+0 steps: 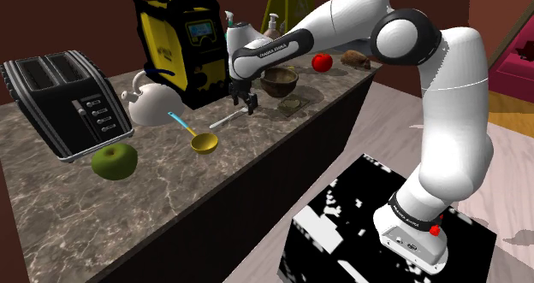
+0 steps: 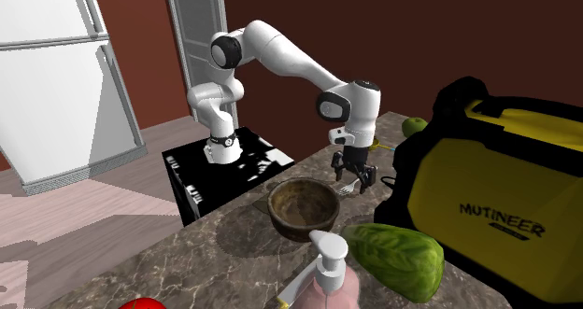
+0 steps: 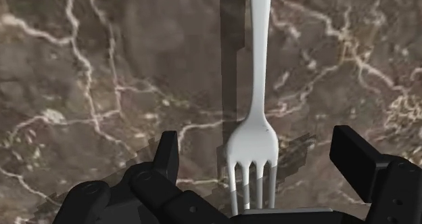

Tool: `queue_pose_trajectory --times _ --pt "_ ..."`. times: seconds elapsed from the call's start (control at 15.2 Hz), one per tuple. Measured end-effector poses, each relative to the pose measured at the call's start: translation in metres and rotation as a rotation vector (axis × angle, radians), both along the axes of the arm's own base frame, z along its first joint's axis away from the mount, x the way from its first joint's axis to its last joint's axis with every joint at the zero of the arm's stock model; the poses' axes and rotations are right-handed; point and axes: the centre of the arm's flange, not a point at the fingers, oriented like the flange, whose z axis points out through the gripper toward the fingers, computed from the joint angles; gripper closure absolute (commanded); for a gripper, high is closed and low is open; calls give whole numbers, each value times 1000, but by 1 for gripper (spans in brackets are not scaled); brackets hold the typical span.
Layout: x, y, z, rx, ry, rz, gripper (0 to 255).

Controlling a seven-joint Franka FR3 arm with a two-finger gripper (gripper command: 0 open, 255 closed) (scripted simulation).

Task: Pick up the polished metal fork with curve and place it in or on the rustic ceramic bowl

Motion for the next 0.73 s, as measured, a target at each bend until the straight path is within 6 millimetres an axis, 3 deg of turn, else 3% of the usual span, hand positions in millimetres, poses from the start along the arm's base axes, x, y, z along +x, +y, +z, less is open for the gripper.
queue_pose_trajectory --times 0.13,0.2,0.73 --pt "0 0 0 0 0 0 0" --pt "0 0 0 0 0 0 255" --pt "-3 1 5 -6 11 1 255"
